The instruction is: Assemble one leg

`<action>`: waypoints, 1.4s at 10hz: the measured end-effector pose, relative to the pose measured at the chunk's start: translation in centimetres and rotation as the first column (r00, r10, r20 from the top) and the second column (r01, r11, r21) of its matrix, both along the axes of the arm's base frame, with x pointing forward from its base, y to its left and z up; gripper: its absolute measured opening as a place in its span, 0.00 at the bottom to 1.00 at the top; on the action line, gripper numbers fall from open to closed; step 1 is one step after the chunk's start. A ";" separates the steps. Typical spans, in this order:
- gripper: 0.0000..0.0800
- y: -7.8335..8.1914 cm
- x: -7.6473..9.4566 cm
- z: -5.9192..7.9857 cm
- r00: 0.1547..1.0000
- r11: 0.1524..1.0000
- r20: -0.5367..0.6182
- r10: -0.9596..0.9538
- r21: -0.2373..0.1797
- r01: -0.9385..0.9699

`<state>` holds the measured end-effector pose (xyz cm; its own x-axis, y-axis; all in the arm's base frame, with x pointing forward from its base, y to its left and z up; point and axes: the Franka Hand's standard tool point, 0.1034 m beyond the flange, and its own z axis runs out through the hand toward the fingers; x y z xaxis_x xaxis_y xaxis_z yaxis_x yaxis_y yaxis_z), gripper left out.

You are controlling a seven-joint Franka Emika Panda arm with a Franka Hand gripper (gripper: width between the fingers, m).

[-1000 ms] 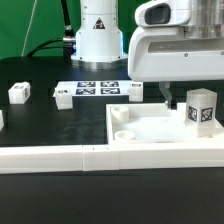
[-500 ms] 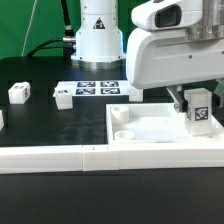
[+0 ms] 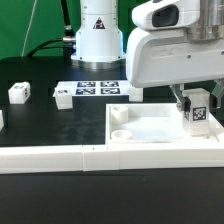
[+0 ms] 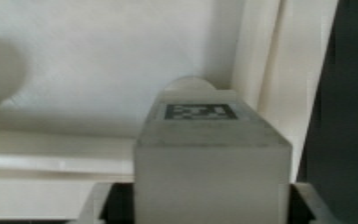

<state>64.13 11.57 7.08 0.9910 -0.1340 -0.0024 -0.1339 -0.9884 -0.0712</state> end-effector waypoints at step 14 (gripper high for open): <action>0.77 -1.0 0.4 -0.2 0.666 0.666 -0.055 -0.744 0.013 0.746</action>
Offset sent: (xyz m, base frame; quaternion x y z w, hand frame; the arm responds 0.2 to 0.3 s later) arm -0.0074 -0.0059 -0.0177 -0.0256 0.0020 0.3205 0.9469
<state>64.49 10.52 6.92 0.5594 -0.8268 -0.0589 -0.8283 -0.5550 -0.0768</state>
